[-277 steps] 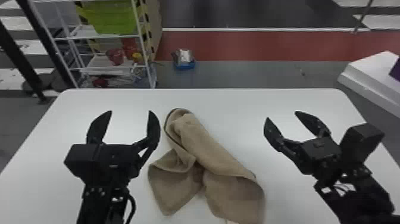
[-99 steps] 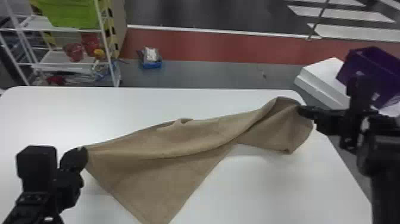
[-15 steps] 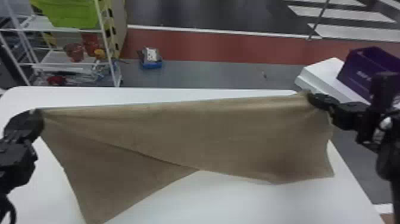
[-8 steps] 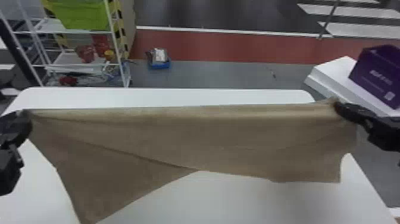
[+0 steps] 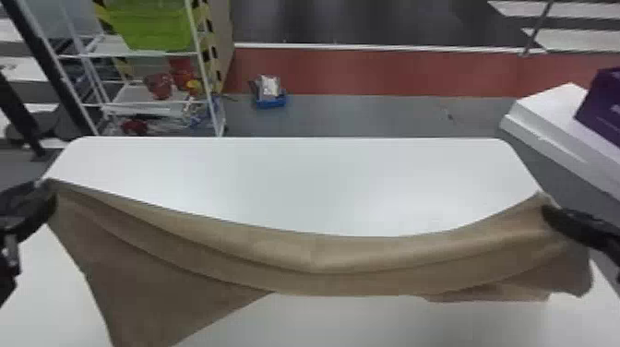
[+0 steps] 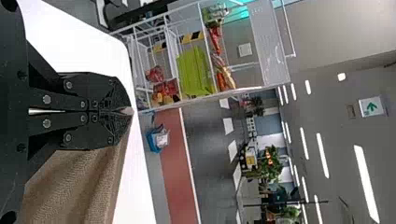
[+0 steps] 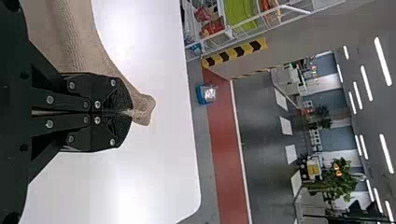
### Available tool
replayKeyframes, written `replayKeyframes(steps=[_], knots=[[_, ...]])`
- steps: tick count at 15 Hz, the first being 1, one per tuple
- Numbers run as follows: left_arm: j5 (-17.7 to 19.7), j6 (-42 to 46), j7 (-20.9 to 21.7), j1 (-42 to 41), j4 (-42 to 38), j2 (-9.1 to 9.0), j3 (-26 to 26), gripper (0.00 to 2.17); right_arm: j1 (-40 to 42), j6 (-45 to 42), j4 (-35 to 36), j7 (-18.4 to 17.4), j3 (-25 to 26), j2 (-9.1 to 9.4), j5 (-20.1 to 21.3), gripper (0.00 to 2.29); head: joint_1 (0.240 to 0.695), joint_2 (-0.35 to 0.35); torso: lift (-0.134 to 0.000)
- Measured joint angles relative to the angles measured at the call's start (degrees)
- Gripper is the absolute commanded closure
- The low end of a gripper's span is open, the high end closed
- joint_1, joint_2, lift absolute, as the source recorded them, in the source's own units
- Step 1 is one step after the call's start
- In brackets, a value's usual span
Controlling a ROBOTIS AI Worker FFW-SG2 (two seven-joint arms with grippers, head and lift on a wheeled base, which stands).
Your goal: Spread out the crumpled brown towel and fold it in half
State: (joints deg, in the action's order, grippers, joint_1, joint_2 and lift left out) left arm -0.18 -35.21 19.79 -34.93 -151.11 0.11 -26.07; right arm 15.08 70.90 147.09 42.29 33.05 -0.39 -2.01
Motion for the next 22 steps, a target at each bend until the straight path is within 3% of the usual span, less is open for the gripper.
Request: replayKeyframes(steps=[5,9,11,14,18,22], knots=[[11.7,-6.5,6.1,1.8,-1.5,-0.03,-12.3,1.44,1.9,12.5,8.7,0.8,0.5,0.39,-0.8,1.66,0.695,0.121,-0.124],[21.8,-13.3,13.5,3.8,-2.1,-0.03,-20.7,1.44,1.7,18.7,13.0,1.5,2.5,0.39,-2.9,1.66,0.695,0.131,-0.124],[25.1,-16.6,14.5,4.7,-2.2,-0.03,-23.8,1.44,-0.3,19.0,14.1,2.5,3.6,0.39,-3.4,1.66,0.695,0.142,-0.124],[30.2,-18.1,14.1,5.1,-2.0,-0.02,-27.3,1.44,-2.3,19.1,14.5,2.7,9.1,0.39,-8.7,1.65,0.695,0.135,-0.124],[31.9,-20.9,14.3,7.2,-1.6,-0.02,-29.1,1.44,-2.6,19.1,14.7,2.8,17.1,0.39,-16.7,1.66,0.695,0.121,-0.124],[37.0,-29.5,14.9,10.9,-1.2,-0.02,-34.4,1.44,-2.9,19.1,15.1,2.9,24.0,0.39,-25.4,1.66,0.695,0.131,-0.124]])
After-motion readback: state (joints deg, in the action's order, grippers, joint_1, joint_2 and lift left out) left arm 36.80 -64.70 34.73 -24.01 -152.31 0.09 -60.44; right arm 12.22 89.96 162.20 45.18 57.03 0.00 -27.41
